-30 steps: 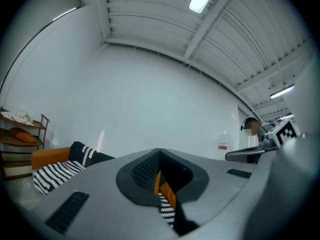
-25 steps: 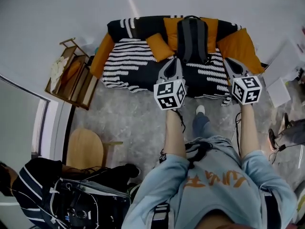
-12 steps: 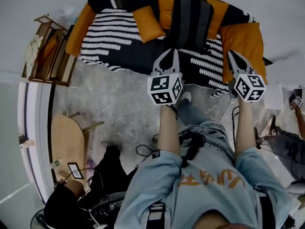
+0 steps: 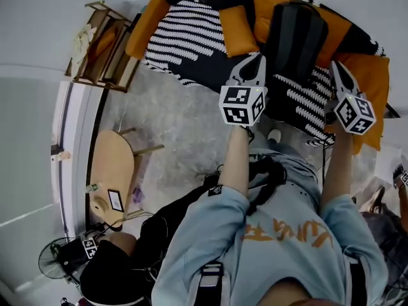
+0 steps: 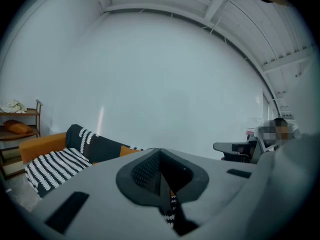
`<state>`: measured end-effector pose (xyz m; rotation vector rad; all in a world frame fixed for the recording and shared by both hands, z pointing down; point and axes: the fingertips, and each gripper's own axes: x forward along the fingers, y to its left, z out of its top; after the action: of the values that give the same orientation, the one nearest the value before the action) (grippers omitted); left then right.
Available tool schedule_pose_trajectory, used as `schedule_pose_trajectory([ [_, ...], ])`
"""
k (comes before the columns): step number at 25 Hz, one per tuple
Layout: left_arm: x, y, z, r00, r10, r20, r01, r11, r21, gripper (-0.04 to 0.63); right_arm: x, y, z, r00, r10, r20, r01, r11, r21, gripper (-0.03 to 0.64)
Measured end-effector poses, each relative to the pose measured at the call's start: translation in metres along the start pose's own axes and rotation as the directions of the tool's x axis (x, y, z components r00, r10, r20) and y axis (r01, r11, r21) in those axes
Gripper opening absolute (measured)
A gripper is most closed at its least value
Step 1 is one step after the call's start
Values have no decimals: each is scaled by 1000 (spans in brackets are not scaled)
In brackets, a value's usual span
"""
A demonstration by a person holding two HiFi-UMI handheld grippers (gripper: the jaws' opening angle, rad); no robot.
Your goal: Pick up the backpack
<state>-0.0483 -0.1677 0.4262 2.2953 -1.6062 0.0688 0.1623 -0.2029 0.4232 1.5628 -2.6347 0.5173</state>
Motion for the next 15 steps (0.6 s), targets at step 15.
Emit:
schedule_pose_trajectory([
  [15,72,-3,17,998,-60,-8,60,998,18,23,30,-40,26,999,-28,29,28,1000,4,34],
])
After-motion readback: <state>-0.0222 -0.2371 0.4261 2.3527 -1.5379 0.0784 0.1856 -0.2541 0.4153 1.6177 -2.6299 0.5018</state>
